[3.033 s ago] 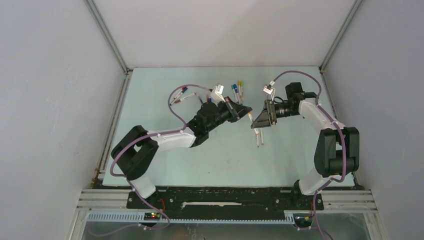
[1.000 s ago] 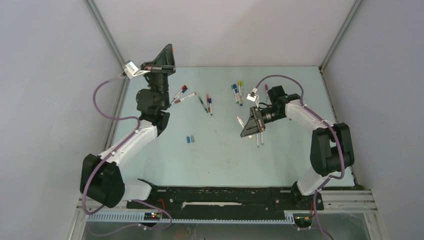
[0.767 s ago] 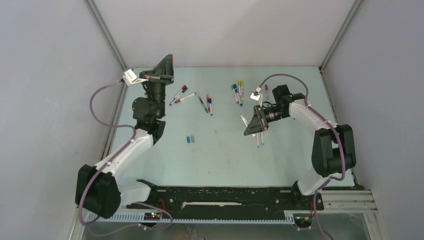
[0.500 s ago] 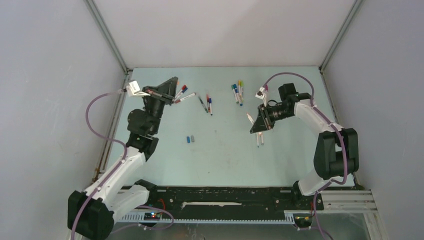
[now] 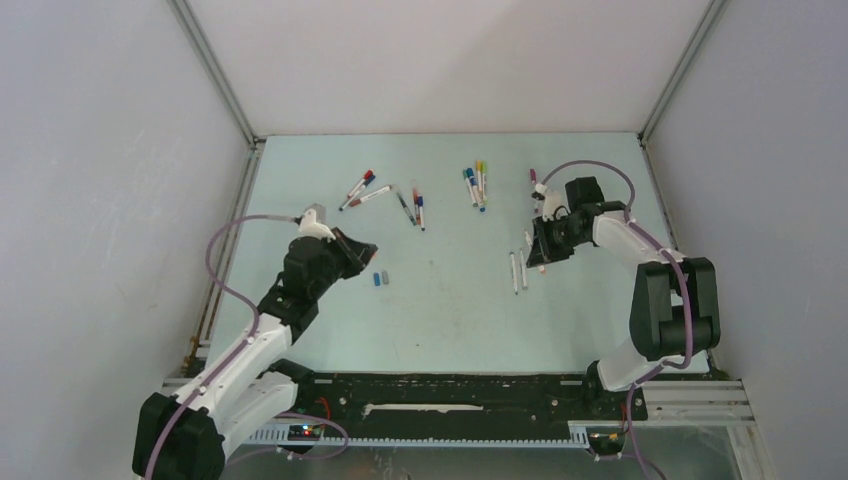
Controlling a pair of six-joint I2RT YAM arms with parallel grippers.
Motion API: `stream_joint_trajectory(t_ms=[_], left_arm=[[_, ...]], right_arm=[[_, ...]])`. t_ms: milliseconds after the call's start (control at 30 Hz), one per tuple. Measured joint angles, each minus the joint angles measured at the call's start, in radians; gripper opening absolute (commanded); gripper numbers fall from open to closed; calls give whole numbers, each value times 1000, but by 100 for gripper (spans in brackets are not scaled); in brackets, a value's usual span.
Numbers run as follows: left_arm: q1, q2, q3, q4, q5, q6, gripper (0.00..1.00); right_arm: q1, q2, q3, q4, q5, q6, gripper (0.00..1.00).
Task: Open the pen caps
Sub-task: Place the pen at the center of the board.
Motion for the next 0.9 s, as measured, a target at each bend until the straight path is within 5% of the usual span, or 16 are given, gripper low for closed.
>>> stream_joint_trajectory(t_ms=[333, 900], left_arm=[[-31, 45, -29, -86, -5, 2, 1], [-205, 288, 67, -135, -84, 20, 4]], right_arm=[[-36, 74, -13, 39, 158, 93, 7], [-37, 153, -13, 45, 172, 110, 20]])
